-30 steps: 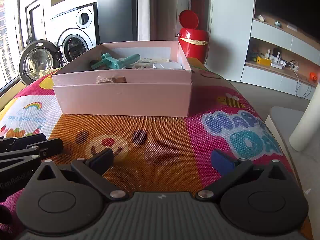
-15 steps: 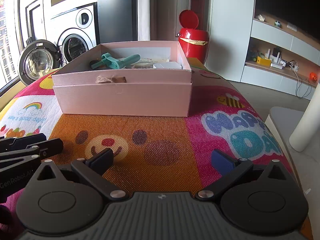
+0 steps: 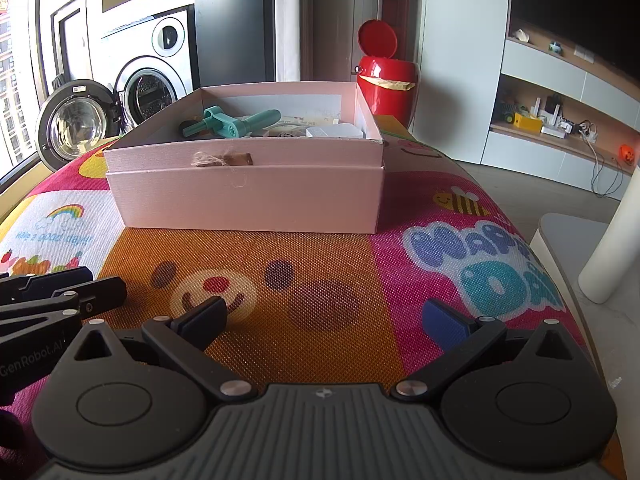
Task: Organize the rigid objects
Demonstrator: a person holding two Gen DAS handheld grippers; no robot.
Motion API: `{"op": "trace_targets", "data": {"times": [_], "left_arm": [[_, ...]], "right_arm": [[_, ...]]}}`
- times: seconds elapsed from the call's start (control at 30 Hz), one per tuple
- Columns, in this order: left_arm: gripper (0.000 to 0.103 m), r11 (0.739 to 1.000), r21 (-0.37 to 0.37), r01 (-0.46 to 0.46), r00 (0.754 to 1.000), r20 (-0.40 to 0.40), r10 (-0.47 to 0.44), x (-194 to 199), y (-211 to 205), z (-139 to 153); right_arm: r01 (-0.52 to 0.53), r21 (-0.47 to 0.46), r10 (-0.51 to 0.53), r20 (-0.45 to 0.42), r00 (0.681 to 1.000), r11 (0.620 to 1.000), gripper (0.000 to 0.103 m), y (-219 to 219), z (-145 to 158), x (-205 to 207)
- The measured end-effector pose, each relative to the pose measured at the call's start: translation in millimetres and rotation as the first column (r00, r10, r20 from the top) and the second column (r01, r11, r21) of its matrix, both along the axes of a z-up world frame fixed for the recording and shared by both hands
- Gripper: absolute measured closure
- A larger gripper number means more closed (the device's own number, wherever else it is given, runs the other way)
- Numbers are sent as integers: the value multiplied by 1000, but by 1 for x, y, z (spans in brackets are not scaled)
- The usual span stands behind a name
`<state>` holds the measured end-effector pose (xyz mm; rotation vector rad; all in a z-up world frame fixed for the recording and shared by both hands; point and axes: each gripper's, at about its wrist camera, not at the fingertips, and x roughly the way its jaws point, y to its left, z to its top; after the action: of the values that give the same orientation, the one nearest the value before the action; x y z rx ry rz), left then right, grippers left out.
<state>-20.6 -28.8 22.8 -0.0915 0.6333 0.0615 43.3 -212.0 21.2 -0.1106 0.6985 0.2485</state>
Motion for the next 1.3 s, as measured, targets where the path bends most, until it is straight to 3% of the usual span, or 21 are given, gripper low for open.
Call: {"op": "trace_targets", "data": {"times": [1.3], "left_arm": [[69, 1000, 12, 1, 1000, -2, 0, 0, -1, 0]], "right_arm": [[0, 0, 0, 0, 1000, 1000, 0, 0, 0, 0]]}}
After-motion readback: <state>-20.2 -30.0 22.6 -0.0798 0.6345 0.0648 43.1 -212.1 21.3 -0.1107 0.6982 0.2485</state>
